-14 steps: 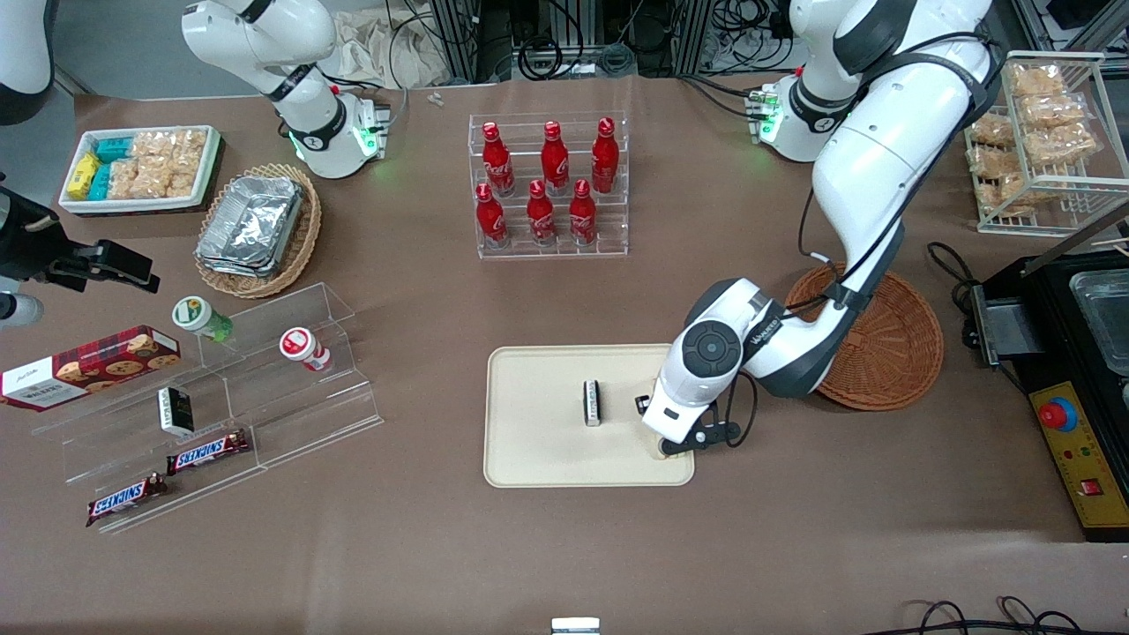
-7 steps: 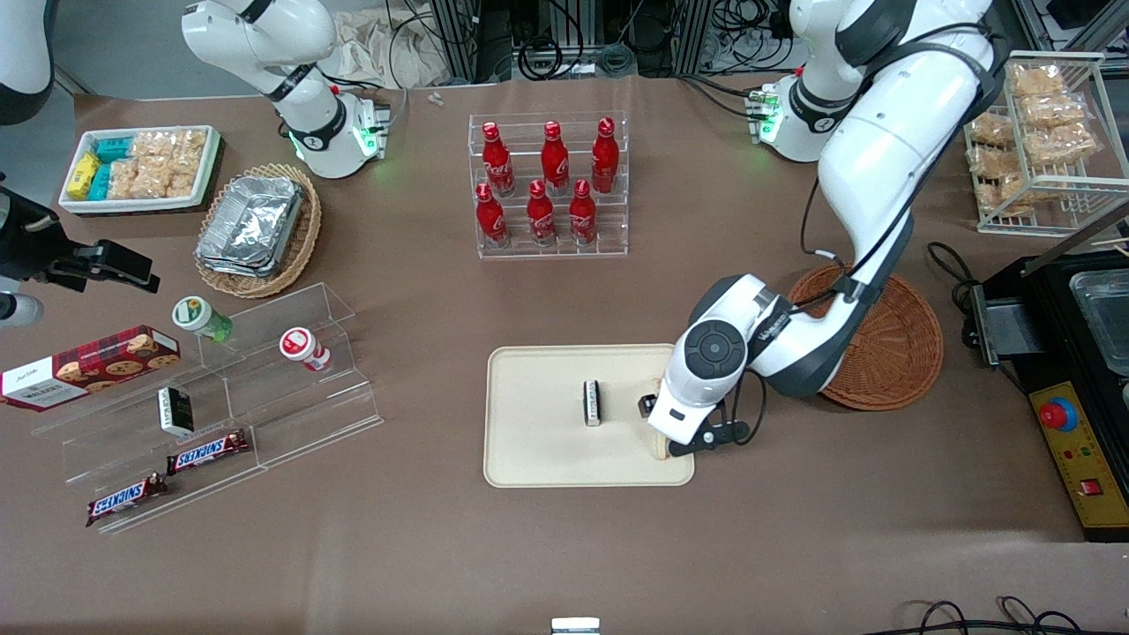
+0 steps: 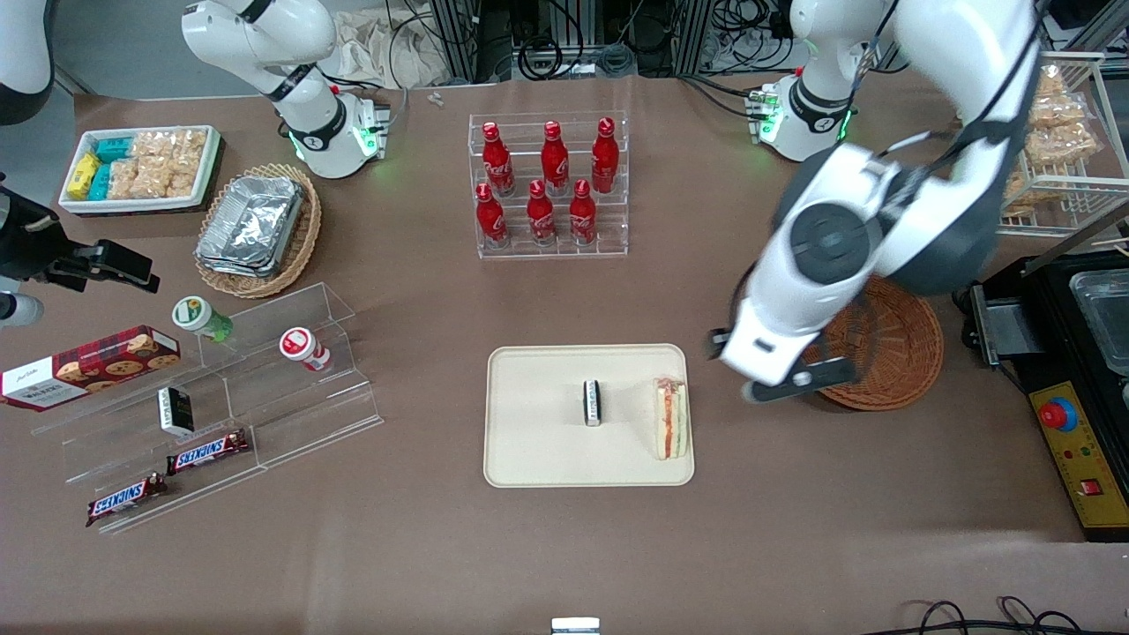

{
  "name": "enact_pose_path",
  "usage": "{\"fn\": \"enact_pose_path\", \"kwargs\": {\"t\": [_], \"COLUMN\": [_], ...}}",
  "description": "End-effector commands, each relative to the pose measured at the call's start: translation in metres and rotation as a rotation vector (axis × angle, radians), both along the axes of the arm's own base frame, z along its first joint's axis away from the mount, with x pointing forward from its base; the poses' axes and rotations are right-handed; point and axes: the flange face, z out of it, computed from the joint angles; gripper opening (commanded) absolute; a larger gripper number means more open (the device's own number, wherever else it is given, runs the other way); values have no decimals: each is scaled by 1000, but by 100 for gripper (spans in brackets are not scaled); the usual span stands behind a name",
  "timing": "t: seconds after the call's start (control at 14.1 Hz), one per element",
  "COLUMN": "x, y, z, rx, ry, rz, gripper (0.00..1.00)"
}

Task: Place sandwich from basket to tray

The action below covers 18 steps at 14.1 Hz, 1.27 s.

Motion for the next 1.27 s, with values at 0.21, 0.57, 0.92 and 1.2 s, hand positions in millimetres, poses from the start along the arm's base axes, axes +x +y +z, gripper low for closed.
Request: {"fn": "enact_pose_path", "kwargs": {"t": [0.21,0.57,0.92,1.2], "x": [-77,-58,-64,-83], "y": [40,72,81,139], "z": [15,42,62,89], "rx": [58,43,-13,-5], "ry": [-64,-47,-7,1], "rz": [17,-84,-185,-172], "gripper": [96,98,98,98]}}
